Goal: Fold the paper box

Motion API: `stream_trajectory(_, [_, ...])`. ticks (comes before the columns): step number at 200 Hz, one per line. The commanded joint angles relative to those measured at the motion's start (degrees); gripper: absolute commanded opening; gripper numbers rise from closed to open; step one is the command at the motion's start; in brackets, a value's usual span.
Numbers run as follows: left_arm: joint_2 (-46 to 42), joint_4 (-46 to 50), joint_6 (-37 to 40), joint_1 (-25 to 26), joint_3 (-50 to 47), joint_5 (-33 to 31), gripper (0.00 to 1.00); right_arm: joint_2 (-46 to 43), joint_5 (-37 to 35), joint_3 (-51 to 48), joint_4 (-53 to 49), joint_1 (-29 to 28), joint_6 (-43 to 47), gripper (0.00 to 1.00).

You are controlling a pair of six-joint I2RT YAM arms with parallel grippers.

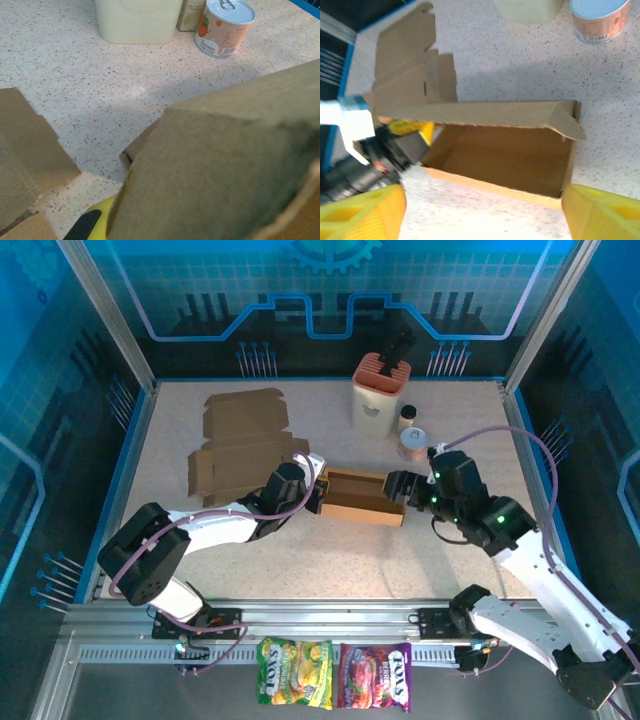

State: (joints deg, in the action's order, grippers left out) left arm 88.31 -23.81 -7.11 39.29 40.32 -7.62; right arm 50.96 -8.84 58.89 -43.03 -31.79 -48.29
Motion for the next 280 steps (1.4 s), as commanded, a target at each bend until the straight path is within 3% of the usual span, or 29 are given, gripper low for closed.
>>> stream_trajectory(1, [0.15,1.58,0.73,0.56,-0.16,-1.76,0.00,2.15,-1.23,4.95,-7.06,1.20,-14.18,0.75])
stream_trajectory(23, [0.11,1.24,0.68,0.93,-0.36,-2.78,0.00,3.25,3.25,4.75,-5.55,1.73,-32.08,0.64])
stream_trajectory(41, [0.36,0.76,0.49,1.37,-0.49,-3.26,0.00,4.68,5.95,2.81,-0.62,0.95,-44.92,0.63])
stream_trajectory(71, [0.81,0.31,0.26,2.11,-0.59,-4.33,0.00,8.53,4.46,2.70,7.61,-0.86,-56.55,0.62])
stream_trajectory(140, [1.01,-0.18,-0.11,2.73,-0.95,-4.86,0.00,18.15,6.52,3.54,11.11,-1.87,-65.74,0.56])
stream_trajectory(280, [1.52,-0.09,-0.09,2.94,-0.27,-4.74,0.00,20.56,6.84,-2.74,16.88,0.33,-68.88,0.19])
